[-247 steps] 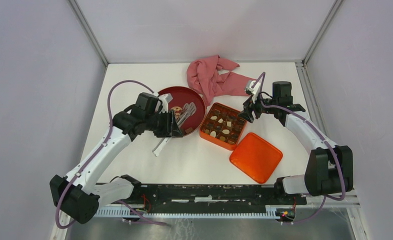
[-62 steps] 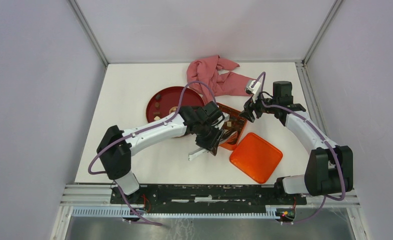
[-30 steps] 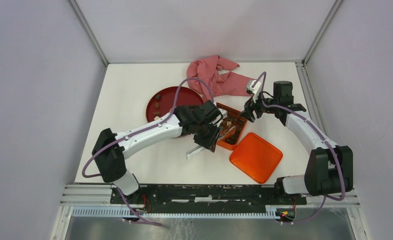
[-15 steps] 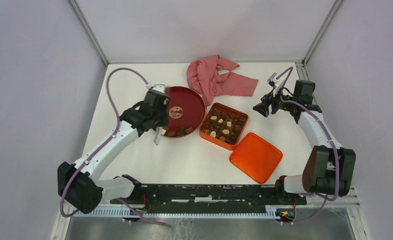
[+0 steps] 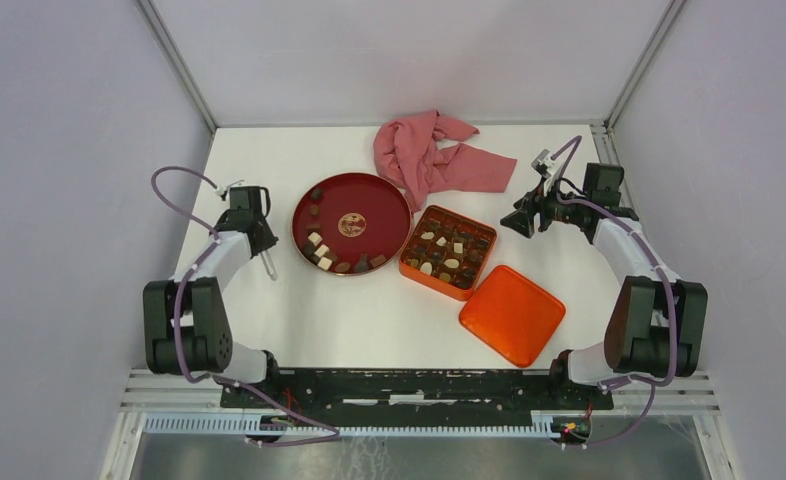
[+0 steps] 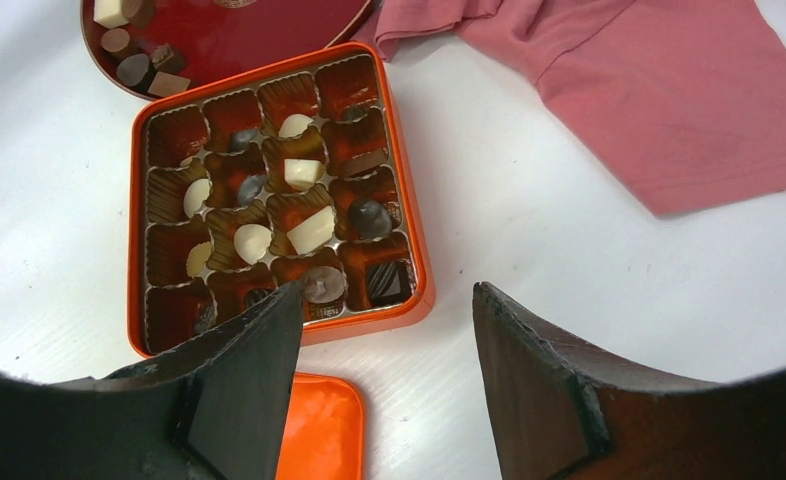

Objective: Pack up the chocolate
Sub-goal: Place the clamp at the center of the board.

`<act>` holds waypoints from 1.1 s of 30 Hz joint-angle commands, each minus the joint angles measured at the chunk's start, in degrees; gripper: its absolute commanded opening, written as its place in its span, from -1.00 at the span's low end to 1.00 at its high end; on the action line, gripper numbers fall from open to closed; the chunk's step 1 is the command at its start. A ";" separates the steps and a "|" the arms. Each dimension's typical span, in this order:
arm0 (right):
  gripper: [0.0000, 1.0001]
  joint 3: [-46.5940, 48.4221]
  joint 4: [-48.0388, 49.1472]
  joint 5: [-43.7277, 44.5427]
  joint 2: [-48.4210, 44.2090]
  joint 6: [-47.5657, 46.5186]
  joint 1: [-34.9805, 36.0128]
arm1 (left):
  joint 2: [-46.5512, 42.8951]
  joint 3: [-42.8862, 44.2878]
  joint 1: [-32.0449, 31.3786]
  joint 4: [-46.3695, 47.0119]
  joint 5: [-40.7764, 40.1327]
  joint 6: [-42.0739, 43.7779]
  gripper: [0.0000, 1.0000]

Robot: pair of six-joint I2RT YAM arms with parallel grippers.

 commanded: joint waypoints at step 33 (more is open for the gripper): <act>0.89 8.95 -13.89 -0.61 3.88 -38.57 11.82 | -26.93 2.50 3.93 11.99 46.88 -8.97 0.99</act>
